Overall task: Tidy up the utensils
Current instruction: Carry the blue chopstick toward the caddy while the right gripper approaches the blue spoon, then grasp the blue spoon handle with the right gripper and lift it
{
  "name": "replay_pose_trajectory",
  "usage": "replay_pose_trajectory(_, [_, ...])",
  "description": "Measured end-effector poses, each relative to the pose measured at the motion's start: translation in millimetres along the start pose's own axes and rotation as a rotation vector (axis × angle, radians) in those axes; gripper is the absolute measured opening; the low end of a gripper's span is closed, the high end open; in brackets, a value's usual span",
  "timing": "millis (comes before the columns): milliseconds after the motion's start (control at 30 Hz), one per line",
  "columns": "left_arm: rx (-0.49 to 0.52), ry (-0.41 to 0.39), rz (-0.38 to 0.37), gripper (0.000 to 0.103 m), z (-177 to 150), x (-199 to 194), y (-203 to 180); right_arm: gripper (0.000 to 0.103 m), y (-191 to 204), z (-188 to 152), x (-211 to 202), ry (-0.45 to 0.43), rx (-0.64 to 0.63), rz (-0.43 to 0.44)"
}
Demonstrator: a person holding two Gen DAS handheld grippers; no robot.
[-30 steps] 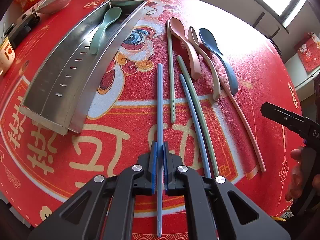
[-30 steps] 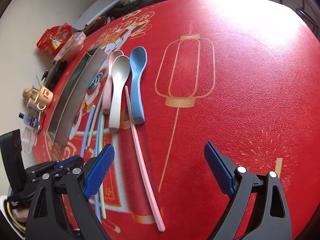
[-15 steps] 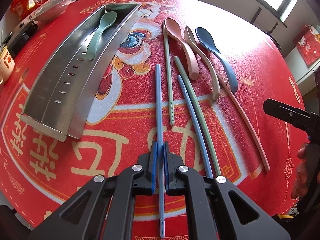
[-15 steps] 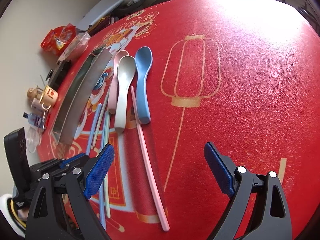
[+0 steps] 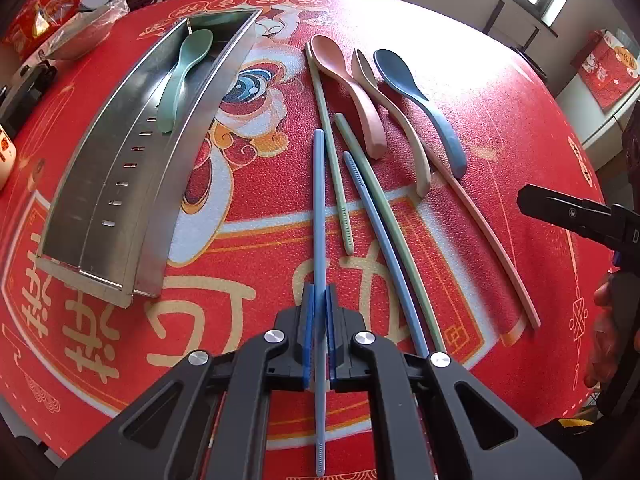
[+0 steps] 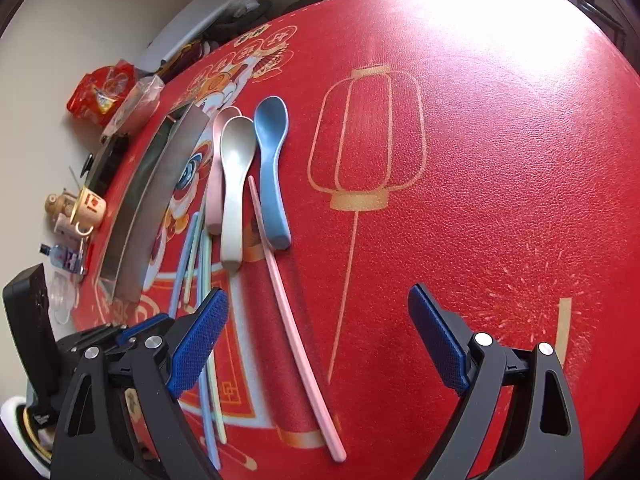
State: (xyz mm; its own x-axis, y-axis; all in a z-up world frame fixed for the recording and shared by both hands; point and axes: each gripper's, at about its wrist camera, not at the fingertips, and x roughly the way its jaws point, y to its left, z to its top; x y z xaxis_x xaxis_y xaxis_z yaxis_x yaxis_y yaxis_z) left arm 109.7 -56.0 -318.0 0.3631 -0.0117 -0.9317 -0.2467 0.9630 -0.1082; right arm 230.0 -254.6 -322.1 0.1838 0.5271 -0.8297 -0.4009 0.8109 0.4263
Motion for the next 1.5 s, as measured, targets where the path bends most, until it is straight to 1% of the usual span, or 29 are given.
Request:
replay_pose_trajectory(167, [0.009, -0.051, -0.042, 0.005, 10.7, -19.8, 13.0, 0.088, 6.2, 5.0, 0.7, -0.017, 0.023, -0.008])
replay_pose_trajectory(367, [0.070, -0.117, -0.055, 0.005, 24.7, -44.0, 21.1, 0.088, 13.7, 13.2, 8.6, -0.034, 0.047, -0.030])
replay_pose_trajectory(500, [0.071, -0.144, -0.064, 0.005, 32.7, -55.3, 35.7, 0.088, 20.7, 20.7, 12.3, -0.048, 0.053, -0.047])
replay_pose_trajectory(600, [0.065, -0.166, -0.080, 0.005, 40.1, -63.2, 47.5, 0.088, 28.1, 28.6, 13.5, -0.061, 0.041, -0.043])
replay_pose_trajectory(733, [0.059, -0.186, -0.099, 0.005, 49.8, -69.6, 61.1, 0.088, 42.9, 42.5, 16.7, -0.091, -0.023, -0.065])
replay_pose_trajectory(767, [0.060, -0.191, -0.098, 0.005, 51.9, -70.7, 64.2, 0.086, 46.6, 45.8, 19.0, -0.095, -0.037, -0.078])
replay_pose_trajectory(800, [0.059, -0.195, -0.100, 0.005, 53.5, -71.8, 67.1, 0.082, 49.5, 48.7, 22.0, -0.095, -0.050, -0.095])
replay_pose_trajectory(833, [0.056, -0.199, -0.105, 0.005, 55.5, -72.8, 70.8, 0.071, 52.4, 51.9, 26.2, -0.088, -0.061, -0.112])
replay_pose_trajectory(933, [0.039, -0.209, -0.118, 0.005, 60.7, -74.5, 81.8, 0.067, 61.5, 60.0, 36.9, -0.087, -0.097, -0.166])
replay_pose_trajectory(1067, [0.024, -0.221, -0.132, 0.005, 65.2, -75.7, 93.8, 0.048, 73.8, 65.3, 51.2, -0.067, -0.151, -0.219])
replay_pose_trajectory(1133, [0.016, -0.224, -0.137, 0.005, 66.0, -75.8, 99.0, 0.045, 74.2, 68.2, 55.7, -0.061, -0.146, -0.234])
replay_pose_trajectory(1267, [-0.004, -0.227, -0.144, 0.005, 66.0, -75.8, 110.0, 0.036, 65.0, 76.3, 64.0, -0.046, -0.092, -0.249])
replay_pose_trajectory(1367, [-0.016, -0.226, -0.145, 0.005, 66.1, -75.4, 118.5, 0.032, 62.5, 80.1, 70.0, -0.032, -0.074, -0.245])
replay_pose_trajectory(1500, [-0.026, -0.226, -0.141, 0.005, 65.5, -75.9, 127.6, 0.032, 65.3, 82.5, 75.3, -0.019, -0.048, -0.235])
